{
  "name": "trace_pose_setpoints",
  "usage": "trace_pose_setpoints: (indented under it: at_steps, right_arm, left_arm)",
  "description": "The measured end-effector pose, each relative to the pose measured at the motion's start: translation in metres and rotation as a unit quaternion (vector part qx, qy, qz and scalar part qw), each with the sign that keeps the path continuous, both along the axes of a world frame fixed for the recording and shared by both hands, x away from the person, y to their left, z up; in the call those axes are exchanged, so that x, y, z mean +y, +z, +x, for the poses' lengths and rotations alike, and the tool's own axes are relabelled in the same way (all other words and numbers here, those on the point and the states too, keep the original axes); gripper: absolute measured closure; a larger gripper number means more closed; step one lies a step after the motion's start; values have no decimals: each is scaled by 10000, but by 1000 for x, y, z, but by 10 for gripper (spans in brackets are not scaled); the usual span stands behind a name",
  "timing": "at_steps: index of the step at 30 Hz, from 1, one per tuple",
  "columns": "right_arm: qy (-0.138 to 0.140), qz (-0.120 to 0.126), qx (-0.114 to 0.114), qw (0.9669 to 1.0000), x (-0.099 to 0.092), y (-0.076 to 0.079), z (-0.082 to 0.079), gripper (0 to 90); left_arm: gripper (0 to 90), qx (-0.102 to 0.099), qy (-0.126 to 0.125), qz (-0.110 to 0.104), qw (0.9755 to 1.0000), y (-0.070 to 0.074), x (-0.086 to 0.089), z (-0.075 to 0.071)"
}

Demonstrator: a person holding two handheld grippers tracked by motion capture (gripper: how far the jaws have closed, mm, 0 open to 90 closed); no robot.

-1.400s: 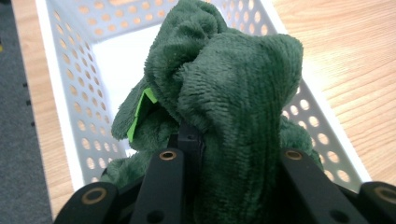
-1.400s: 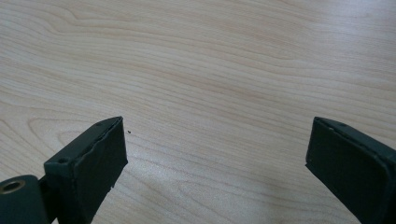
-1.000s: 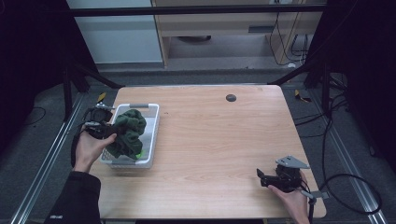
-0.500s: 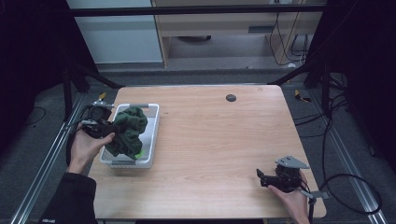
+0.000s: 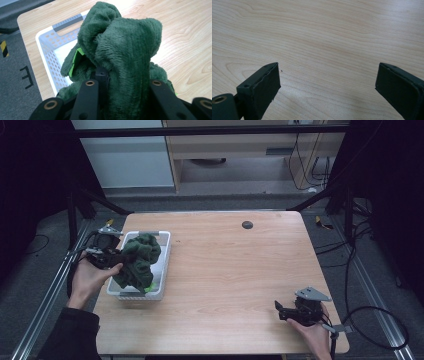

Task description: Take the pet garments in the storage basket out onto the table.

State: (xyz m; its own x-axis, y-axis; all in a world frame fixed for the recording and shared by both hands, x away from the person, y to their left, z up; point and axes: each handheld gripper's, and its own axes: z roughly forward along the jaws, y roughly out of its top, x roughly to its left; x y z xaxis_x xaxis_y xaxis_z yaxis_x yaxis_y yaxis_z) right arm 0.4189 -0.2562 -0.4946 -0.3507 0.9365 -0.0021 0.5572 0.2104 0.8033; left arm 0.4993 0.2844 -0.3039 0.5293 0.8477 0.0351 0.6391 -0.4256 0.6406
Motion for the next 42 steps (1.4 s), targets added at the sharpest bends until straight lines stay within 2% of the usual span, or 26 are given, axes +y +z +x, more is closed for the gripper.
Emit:
trace_pose_setpoints:
  at_steps: [12,19,23,29,34,42]
  right_arm:
    - [-1,-20,-21,10000,0,0,0,54]
    - [10,-29,-37,10000,1,0,0,55]
    - [13,-23,-41,10000,1,1,0,55]
    - [20,-16,-58,10000,1,1,-1,54]
    - [30,-21,-68,10000,0,1,-1,55]
    - [17,-22,-76,10000,0,1,-1,55]
  left_arm:
    - [726,-106,-313,79,9994,14,-14,-15]
    - [726,-133,-451,92,9989,19,-23,-19]
    - [726,-142,-573,98,9982,21,-30,-22]
    - [726,-155,-811,264,9962,25,-44,-26]
    - [726,-180,-945,267,9950,26,-55,-28]
    - [726,-91,-1118,270,9933,21,-71,-27]
